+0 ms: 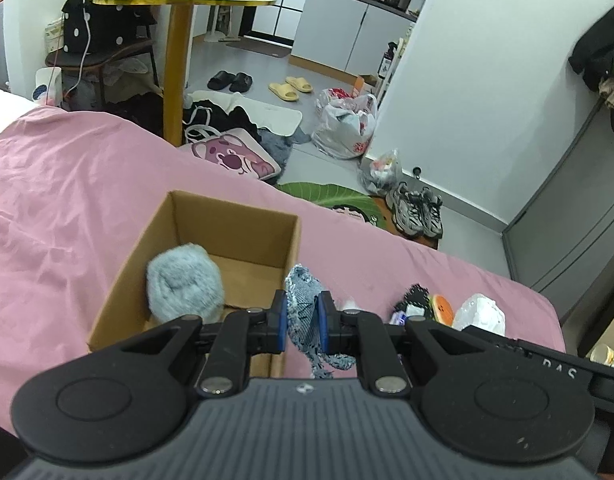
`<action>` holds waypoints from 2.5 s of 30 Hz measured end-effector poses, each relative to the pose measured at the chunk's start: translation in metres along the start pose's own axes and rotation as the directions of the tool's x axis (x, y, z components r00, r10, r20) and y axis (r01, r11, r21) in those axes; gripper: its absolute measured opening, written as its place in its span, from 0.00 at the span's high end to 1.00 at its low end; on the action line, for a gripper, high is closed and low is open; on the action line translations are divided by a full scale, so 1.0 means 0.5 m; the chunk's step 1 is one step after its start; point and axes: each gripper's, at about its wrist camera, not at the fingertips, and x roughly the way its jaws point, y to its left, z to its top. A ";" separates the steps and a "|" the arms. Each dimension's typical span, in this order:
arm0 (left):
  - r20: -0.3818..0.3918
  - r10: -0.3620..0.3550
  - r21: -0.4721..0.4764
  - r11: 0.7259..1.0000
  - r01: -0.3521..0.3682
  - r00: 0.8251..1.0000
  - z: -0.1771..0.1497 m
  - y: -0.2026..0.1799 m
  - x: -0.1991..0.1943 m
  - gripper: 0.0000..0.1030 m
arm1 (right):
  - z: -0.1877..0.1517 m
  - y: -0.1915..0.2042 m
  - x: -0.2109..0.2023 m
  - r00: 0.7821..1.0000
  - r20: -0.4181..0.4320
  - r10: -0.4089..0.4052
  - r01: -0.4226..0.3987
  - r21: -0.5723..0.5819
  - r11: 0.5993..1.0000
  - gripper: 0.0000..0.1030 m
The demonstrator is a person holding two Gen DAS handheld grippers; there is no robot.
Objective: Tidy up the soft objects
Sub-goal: 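Carry the fabric plush with the left tool while the right tool grasps the white bundle, then lower the fabric plush into the box and open the left tool, then drop the white bundle into the box with the right tool and withdraw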
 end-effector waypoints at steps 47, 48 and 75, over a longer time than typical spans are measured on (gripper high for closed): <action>-0.066 0.014 -0.140 0.990 -0.023 0.998 0.124 0.211 0.165 0.83 | 0.031 0.227 0.152 0.996 -0.085 0.029 -0.038 -0.103 0.994 0.59; -0.067 0.020 -0.141 0.990 -0.029 0.998 0.125 0.212 0.165 0.83 | 0.032 0.226 0.155 0.996 -0.088 0.029 -0.037 -0.098 0.994 0.59; -0.030 0.060 -0.100 0.993 -0.063 0.998 0.135 0.203 0.086 0.24 | 0.026 0.235 0.150 0.995 -0.081 0.055 -0.061 -0.075 0.995 0.34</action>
